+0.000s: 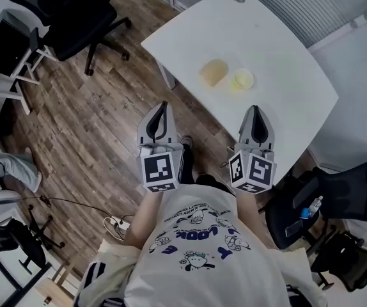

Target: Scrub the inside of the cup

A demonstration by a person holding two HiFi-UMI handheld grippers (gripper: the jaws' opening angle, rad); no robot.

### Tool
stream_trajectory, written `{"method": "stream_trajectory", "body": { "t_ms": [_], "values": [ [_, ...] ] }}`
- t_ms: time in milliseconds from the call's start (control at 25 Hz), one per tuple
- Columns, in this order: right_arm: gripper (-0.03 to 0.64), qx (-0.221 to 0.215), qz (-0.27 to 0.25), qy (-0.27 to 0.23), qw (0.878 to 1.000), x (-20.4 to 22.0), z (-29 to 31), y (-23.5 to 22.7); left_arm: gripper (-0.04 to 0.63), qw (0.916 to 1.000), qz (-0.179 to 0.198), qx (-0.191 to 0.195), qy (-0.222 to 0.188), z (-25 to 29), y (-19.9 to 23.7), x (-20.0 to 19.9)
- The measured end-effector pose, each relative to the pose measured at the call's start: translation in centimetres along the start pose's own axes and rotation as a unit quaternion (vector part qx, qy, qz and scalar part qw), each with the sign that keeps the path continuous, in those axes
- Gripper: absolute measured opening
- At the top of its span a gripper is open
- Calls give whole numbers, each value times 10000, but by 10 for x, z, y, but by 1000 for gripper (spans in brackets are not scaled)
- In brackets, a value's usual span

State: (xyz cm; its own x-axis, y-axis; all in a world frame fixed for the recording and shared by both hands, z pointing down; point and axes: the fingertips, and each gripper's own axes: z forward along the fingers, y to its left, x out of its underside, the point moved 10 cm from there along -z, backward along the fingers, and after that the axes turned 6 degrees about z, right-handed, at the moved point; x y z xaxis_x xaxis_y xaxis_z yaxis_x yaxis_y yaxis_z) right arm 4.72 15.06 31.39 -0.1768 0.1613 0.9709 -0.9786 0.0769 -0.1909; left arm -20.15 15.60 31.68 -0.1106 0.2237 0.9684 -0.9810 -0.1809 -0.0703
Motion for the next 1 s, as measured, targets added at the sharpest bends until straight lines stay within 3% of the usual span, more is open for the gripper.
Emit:
{"method": "stream_trajectory", "body": {
  "t_ms": [560, 1000],
  "values": [
    [32, 835, 79, 188, 9963, 7, 41, 2, 69, 9952, 61, 937, 264, 81, 15, 2],
    [32, 1098, 60, 455, 9929, 17, 47, -14, 181, 9820, 70, 1799, 563, 118, -9, 22]
  ]
}}
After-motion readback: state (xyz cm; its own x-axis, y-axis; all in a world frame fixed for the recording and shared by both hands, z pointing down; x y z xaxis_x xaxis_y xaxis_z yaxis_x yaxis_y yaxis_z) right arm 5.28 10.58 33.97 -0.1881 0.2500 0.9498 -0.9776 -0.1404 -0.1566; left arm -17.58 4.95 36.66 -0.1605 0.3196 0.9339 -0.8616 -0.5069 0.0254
